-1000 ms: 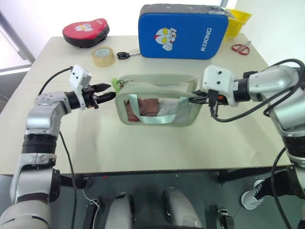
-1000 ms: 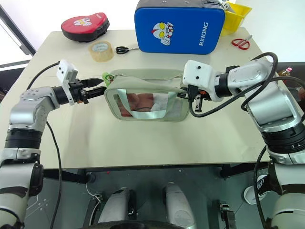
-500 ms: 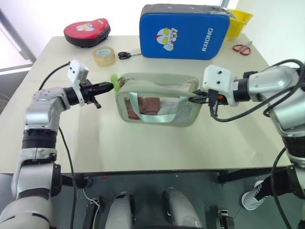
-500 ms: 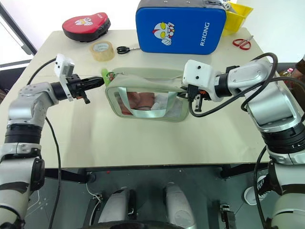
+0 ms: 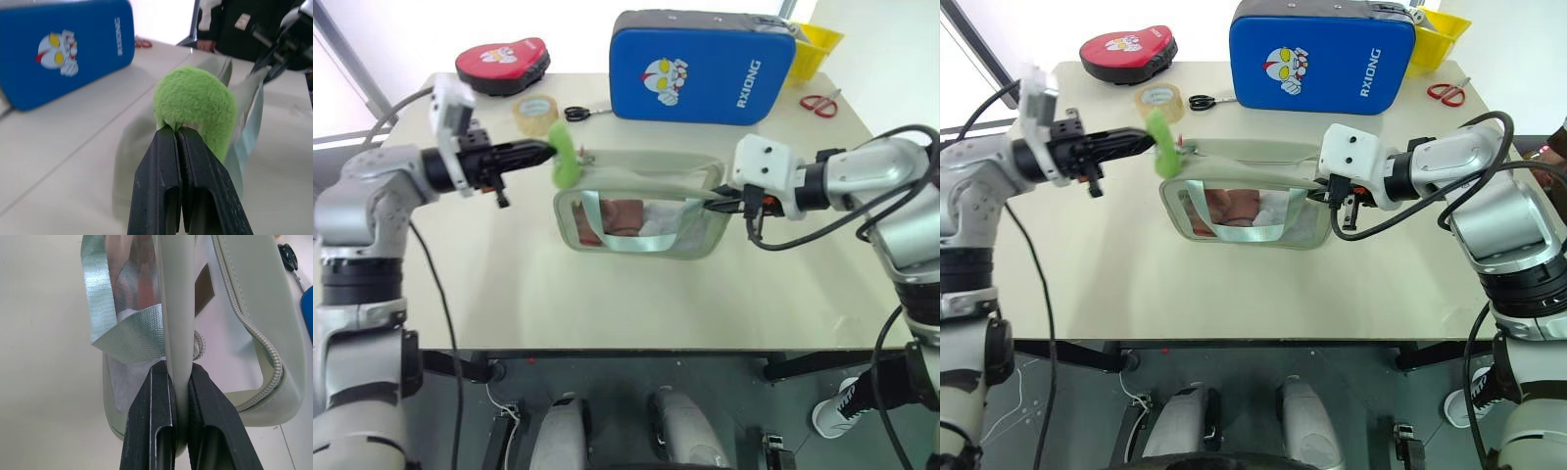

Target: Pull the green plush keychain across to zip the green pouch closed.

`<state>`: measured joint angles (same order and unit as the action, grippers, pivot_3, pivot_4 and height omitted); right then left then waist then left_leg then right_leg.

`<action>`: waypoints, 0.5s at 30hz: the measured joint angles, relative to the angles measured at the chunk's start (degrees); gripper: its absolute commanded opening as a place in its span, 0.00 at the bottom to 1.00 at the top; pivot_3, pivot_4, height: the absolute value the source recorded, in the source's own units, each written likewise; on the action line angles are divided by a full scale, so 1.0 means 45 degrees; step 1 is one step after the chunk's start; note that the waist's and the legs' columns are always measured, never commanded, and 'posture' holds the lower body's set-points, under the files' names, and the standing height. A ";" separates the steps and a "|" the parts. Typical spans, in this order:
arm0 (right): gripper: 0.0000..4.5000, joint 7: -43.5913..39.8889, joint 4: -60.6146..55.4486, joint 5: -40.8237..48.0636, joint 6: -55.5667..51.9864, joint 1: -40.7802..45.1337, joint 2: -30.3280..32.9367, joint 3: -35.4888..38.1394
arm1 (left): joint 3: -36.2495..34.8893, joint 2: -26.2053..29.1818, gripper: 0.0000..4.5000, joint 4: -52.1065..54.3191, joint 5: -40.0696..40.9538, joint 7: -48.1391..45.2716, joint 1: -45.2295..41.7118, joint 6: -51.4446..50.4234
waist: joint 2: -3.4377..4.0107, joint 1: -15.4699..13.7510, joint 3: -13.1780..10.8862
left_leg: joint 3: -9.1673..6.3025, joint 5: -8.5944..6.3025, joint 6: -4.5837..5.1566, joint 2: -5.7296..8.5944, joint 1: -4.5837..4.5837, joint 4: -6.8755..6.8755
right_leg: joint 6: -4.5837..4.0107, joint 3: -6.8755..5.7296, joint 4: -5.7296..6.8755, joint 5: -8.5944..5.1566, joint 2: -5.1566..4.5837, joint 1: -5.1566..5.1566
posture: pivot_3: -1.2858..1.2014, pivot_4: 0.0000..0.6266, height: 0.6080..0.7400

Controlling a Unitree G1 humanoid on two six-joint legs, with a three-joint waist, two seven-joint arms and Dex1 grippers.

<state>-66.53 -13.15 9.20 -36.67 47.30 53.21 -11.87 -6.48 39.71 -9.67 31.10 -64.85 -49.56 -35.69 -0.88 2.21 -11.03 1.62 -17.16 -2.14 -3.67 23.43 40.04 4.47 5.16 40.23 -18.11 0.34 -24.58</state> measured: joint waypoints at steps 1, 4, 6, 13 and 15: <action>0.00 0.0007 0.0001 0.0000 0.0005 -0.0002 -0.0013 -0.0004 | 0.0230 -0.0280 0.00 -0.0032 -0.0054 0.0096 -0.0176 -0.0011 | 0.0000 0.0004 0.0000 | 0.0000 0.0000 0.0000 0.0000 0.0000 -0.0002 | 0.0000 0.0000 0.0000 0.0000 0.0000 0.0000 | 0.52 0.24 0.98; 0.00 0.0046 -0.0008 -0.0002 0.0005 -0.0016 -0.0056 -0.0009 | 0.0839 -0.0999 0.00 -0.0560 -0.0418 0.0388 -0.0713 0.0044 | 0.0000 0.0050 0.0000 | -0.0004 0.0000 -0.0001 -0.0002 0.0000 -0.0006 | 0.0000 -0.0001 -0.0001 0.0000 0.0004 -0.0007 | 0.52 0.24 0.98; 0.00 0.0076 -0.0006 -0.0005 0.0004 -0.0017 -0.0056 -0.0011 | 0.1119 -0.1184 0.00 -0.1062 -0.0648 0.0436 -0.1145 0.0049 | 0.0000 0.0070 0.0000 | -0.0002 0.0000 -0.0001 -0.0002 0.0000 -0.0007 | 0.0000 0.0000 0.0000 0.0000 0.0007 -0.0008 | 0.52 0.24 0.98; 0.00 0.0124 -0.0068 -0.0015 -0.0140 -0.0035 -0.0050 -0.0012 | 0.1629 -0.1301 0.75 -0.1595 -0.1068 0.0283 -0.1488 -0.0226 | 0.0000 0.0059 0.0000 | -0.0008 0.0001 -0.0001 -0.0002 -0.0001 -0.0008 | 0.0000 0.0002 0.0000 0.0000 0.0005 -0.0008 | 0.52 0.24 0.98; 0.00 0.0181 -0.0143 -0.0010 -0.0235 -0.0060 -0.0049 -0.0012 | 0.1627 -0.1148 0.96 -0.1592 -0.1189 0.0280 -0.1488 -0.0222 | 0.0000 0.0068 0.0000 | -0.0010 0.0001 -0.0001 -0.0003 -0.0001 -0.0009 | 0.0000 0.0003 0.0000 0.0000 0.0005 -0.0008 | 0.52 0.24 0.98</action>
<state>-65.72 -13.79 9.15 -37.73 47.03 52.98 -11.92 0.85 34.54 -16.84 25.75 -63.59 -56.26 -36.69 -0.88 2.52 -11.03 1.58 -17.16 -2.15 -3.68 23.42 40.00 4.46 5.17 40.23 -18.11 0.36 -24.62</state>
